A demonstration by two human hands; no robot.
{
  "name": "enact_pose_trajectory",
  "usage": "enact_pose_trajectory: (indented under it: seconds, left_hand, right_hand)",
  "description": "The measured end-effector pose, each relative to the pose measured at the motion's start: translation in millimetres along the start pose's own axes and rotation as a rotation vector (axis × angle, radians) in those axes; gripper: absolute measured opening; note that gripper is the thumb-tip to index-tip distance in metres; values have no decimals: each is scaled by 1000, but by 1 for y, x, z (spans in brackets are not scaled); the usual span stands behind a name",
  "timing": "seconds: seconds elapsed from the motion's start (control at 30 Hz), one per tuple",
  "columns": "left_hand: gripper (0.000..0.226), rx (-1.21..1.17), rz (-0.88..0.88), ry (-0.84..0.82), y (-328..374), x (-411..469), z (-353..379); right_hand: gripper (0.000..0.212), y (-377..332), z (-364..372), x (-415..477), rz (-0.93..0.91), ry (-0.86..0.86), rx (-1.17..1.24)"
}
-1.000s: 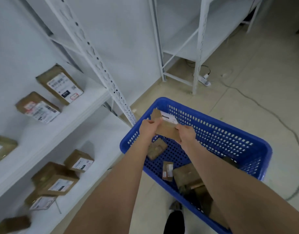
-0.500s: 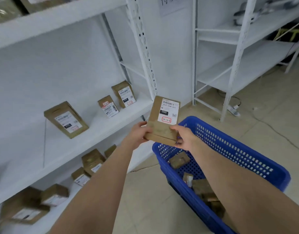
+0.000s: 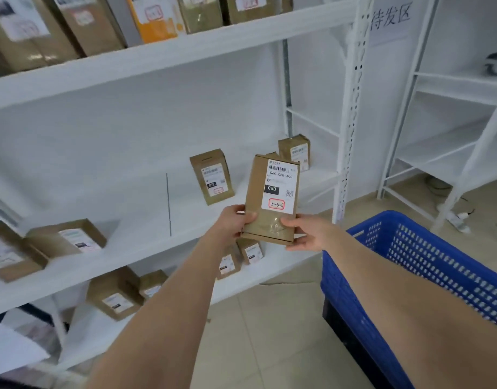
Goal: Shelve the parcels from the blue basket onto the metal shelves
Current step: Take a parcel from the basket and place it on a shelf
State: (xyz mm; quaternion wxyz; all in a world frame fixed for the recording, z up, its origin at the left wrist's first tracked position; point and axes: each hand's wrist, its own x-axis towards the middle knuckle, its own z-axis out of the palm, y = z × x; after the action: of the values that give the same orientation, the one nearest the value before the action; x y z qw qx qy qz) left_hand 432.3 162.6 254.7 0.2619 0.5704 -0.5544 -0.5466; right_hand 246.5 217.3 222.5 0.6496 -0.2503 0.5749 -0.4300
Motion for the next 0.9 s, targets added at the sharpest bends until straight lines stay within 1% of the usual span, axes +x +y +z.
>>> enact_pose_trajectory:
  seconds: [0.13,0.23,0.3,0.4,0.5,0.6,0.67,0.73,0.83,0.9]
  left_hand:
    - [36,-44,-32,35,-15,-8,-61]
    - [55,-55,-45,80,-23,-8,-101]
    - [63,-83,-33,123,-25,-12,-123]
    - [68,-96,-9,174,-28,-18,-147]
    - [72,-108,34,233,-31,-22,-166]
    - [77,-84,104,336,-24,-26,-188]
    - [77,-61,153,428,-16,-30,-203]
    - [72,-36,195,484,-9,-34,-216]
    - [59,0,200,491,-5,-40,-227]
    - [53,25,190,528,-7,-42,-229]
  right_hand:
    - [32,6,63,11,-31,-42,-56]
    - [37,10,102,21,-56,-58,-74]
    - [40,12,124,26,-52,-69,-101]
    - [47,15,151,32,-58,-100,-152]
    - [49,14,174,37,-67,-128,-188]
    - [50,15,192,42,-68,-171,-237]
    - [46,16,201,42,-67,-199,-254]
    - [38,18,207,41,-65,-234,-261]
    - [29,21,215,40,-58,-263,-261]
    - [27,22,218,41,-47,-242,-249]
